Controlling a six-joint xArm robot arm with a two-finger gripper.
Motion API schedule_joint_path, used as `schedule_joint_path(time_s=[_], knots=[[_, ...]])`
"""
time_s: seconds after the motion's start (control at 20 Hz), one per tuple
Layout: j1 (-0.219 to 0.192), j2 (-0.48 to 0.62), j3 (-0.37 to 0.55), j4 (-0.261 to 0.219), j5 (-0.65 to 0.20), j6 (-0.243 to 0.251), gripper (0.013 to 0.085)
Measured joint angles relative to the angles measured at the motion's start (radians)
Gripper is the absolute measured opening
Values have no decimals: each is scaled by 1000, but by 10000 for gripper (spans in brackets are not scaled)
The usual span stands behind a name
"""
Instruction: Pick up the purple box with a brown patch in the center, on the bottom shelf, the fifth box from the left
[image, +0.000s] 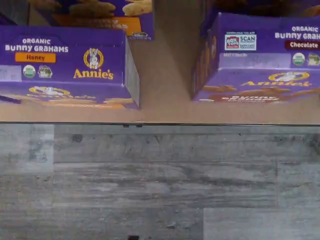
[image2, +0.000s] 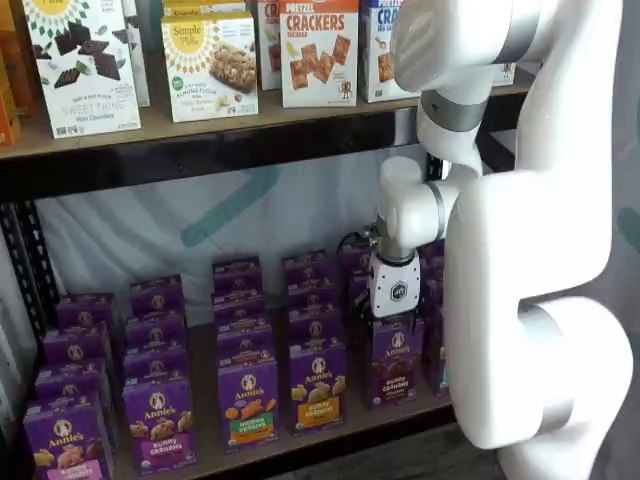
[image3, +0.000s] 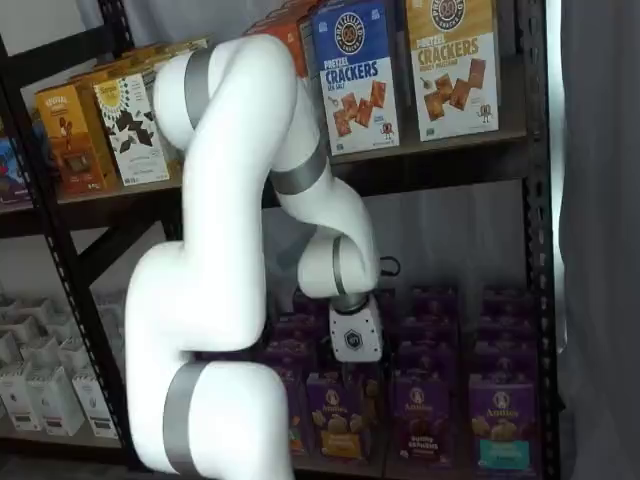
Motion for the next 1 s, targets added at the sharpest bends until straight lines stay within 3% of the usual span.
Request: schedule_joint_path(time_s=[0.5, 1.0], knots=[[-30, 105, -119, 72, 11, -98, 850], [-48, 228, -232, 107, -7, -149, 850]])
